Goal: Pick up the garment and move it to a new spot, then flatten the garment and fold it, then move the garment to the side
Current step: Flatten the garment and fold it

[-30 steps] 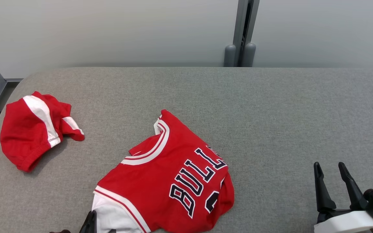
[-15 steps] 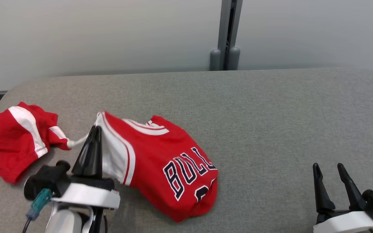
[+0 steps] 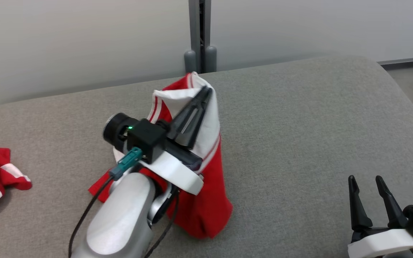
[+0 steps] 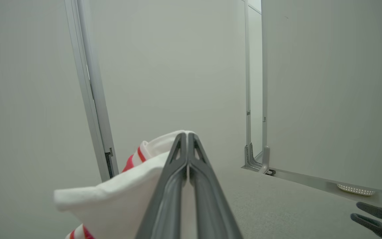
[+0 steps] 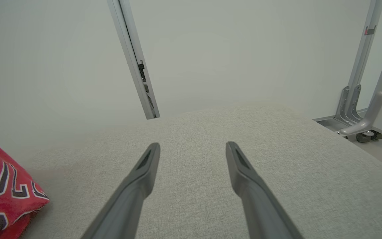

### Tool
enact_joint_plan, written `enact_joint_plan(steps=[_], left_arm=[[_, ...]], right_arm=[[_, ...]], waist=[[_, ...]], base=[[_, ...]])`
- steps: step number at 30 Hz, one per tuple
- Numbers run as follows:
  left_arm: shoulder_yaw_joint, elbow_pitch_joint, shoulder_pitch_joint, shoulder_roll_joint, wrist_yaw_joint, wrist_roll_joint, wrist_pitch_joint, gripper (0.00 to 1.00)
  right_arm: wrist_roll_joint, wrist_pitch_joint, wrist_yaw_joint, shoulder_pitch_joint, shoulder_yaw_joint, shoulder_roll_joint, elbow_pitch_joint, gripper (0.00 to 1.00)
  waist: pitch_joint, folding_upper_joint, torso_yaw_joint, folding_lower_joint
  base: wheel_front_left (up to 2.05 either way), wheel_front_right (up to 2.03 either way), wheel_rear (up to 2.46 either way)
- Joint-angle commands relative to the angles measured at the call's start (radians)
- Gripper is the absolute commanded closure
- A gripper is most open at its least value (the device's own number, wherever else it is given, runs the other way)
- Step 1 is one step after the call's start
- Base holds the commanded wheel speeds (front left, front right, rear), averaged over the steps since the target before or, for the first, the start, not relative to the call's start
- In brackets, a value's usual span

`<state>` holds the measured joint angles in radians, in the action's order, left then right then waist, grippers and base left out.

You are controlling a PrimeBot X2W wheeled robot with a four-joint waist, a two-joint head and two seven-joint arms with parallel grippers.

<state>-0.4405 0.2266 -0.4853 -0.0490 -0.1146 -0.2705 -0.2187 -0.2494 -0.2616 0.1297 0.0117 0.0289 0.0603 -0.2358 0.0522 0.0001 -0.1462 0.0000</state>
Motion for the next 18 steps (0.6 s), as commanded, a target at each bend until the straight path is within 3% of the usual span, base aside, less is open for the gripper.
enact_joint_plan(steps=[1, 3, 4, 5, 9, 10, 11, 12, 18], left_arm=[[-0.056, 0.029, -0.032, -0.004, 0.005, -0.031, -0.007, 1.0], [-0.102, 0.055, -0.047, -0.004, 0.007, -0.045, -0.007, 1.0], [-0.195, 0.107, -0.072, -0.004, 0.01, -0.08, -0.013, 1.0], [-0.195, 0.107, -0.072, -0.004, 0.01, -0.08, -0.013, 1.0], [-0.362, 0.205, -0.118, -0.004, 0.031, -0.163, -0.025, 1.0], [-0.396, 0.224, -0.13, -0.004, 0.04, -0.186, -0.03, 0.87], [-0.434, 0.248, -0.141, -0.004, 0.05, -0.199, -0.031, 0.56], [-0.464, 0.263, -0.15, -0.004, 0.06, -0.217, -0.036, 0.0], [-0.557, 0.271, -0.205, -0.004, 0.112, -0.309, -0.047, 0.0]], right_arm=[[-0.005, -0.005, 0.002, 0.012, 0.005, 0.005, 0.0, 0.0], [-0.005, -0.005, 0.002, 0.016, 0.006, 0.006, 0.0, 0.0], [-0.004, -0.005, 0.002, 0.021, 0.004, 0.005, 0.0, 0.0], [-0.004, -0.005, 0.002, 0.021, 0.004, 0.005, 0.0, 0.0], [-0.009, -0.005, 0.002, 0.036, -0.003, 0.008, -0.004, 0.0], [-0.01, -0.005, 0.002, 0.039, -0.005, 0.008, -0.005, 0.0], [-0.009, -0.005, 0.002, 0.043, -0.007, 0.008, -0.006, 0.0], [-0.009, -0.005, 0.002, 0.044, -0.008, 0.007, -0.007, 0.0], [-0.007, -0.005, 0.002, 0.041, 0.0, 0.008, -0.011, 0.0]], waist=[[0.023, -0.0001, -0.035, 0.0], [0.028, -0.0001, -0.043, 0.0], [0.038, -0.0001, -0.058, 0.0], [0.038, -0.0001, -0.058, 0.0], [0.055, -0.0001, -0.078, 0.0], [0.058, -0.0001, -0.081, 0.0], [0.061, -0.0001, -0.083, 0.0], [0.063, -0.0001, -0.085, 0.0], [0.062, -0.0001, -0.065, 0.0]], base=[[0.0, 0.0, 0.0], [0.0, 0.0, 0.0], [0.0, 0.0, 0.0], [0.0, 0.0, 0.0], [0.0, 0.0, 0.0], [0.0, 0.0, 0.0], [0.0, 0.0, 0.0], [0.0, 0.0, 0.0], [0.0, 0.0, 0.0]])
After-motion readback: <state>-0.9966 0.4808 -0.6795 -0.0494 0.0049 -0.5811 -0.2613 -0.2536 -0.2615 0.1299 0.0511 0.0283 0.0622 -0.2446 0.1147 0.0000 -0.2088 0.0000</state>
